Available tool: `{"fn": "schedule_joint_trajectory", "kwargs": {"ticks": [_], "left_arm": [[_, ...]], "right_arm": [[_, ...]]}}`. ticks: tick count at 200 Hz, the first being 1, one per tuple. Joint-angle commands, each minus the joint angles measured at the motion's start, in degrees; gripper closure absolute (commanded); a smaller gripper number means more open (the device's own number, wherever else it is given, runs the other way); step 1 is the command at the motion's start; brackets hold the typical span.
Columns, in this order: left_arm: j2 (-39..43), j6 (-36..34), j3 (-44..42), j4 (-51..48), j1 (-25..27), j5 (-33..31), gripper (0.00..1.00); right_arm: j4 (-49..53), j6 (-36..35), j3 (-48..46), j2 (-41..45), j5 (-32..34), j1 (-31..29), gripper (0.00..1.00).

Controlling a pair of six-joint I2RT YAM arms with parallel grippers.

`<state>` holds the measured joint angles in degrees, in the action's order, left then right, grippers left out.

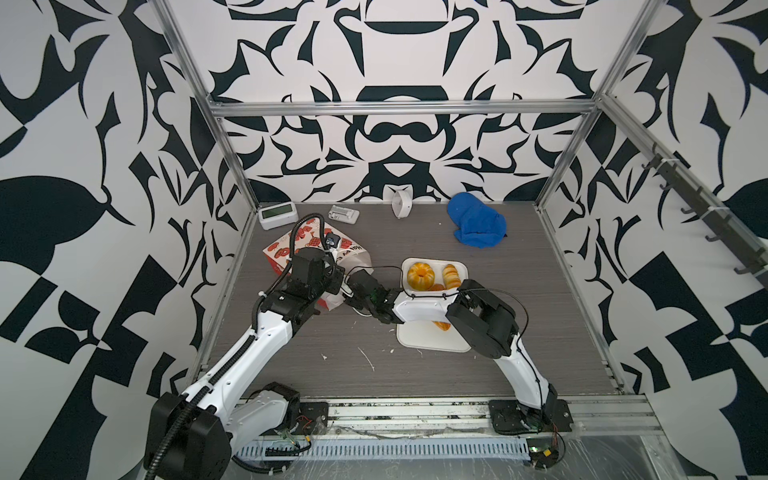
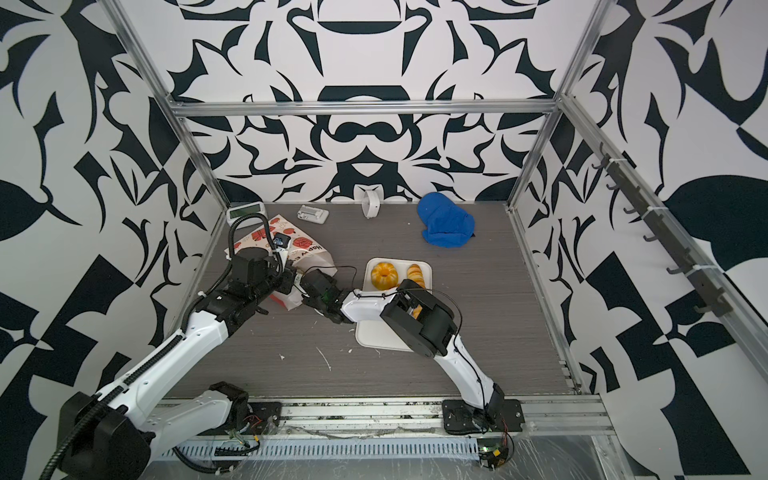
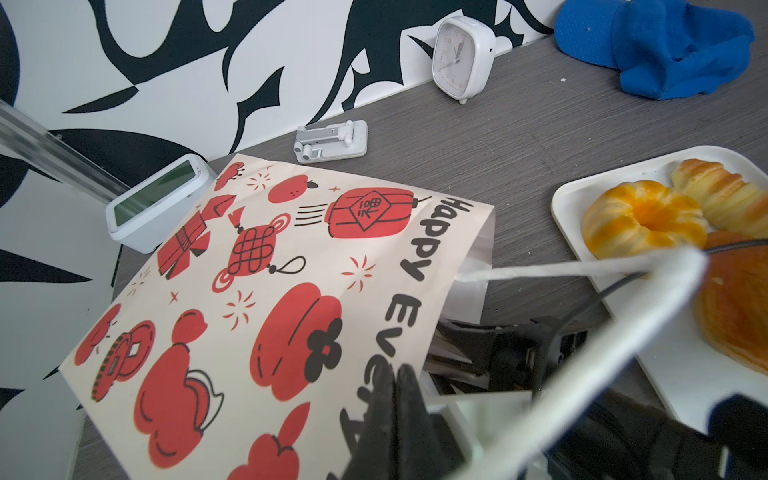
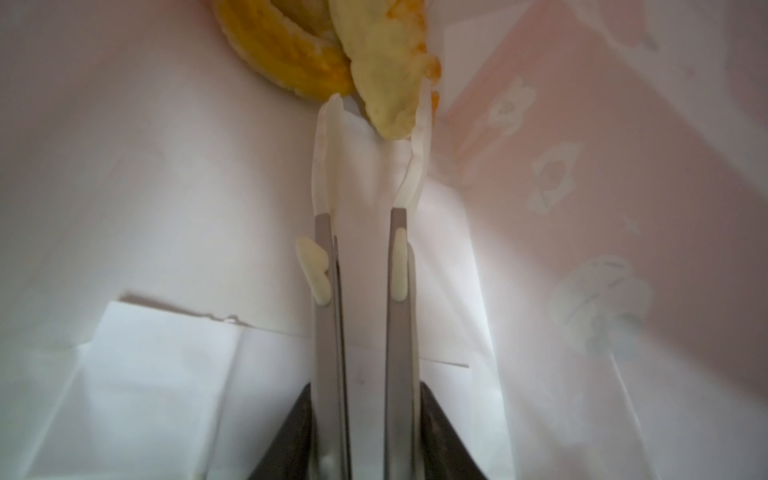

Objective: Take the fake bread out of the paper bag
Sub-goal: 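Pull the pale pastry out of the bag with the right gripper's tongs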

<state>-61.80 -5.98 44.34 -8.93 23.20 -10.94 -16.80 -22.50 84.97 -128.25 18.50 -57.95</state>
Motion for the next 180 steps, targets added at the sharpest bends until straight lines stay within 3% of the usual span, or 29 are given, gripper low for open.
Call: {"fn": "schedule_joint_trajectory", "kwargs": {"ticks": [1, 146, 180], "left_arm": [[0.62, 0.62, 0.05, -0.44, 0.02, 0.66, 0.97], [0.63, 0.62, 0.15, -0.38, -0.09, 0.72, 0.97], [0.96, 0.82, -0.04, -0.39, -0.06, 0.73, 0.97]], "right_arm": [[-2.25, -2.06, 4.23, 0.61, 2.95, -0.75, 0.62], [3.02, -3.45, 14.05, -4.89, 5.71, -0.85, 0.62], [2.03, -2.68, 14.6, -5.51, 6.34, -0.85, 0.68]]}}
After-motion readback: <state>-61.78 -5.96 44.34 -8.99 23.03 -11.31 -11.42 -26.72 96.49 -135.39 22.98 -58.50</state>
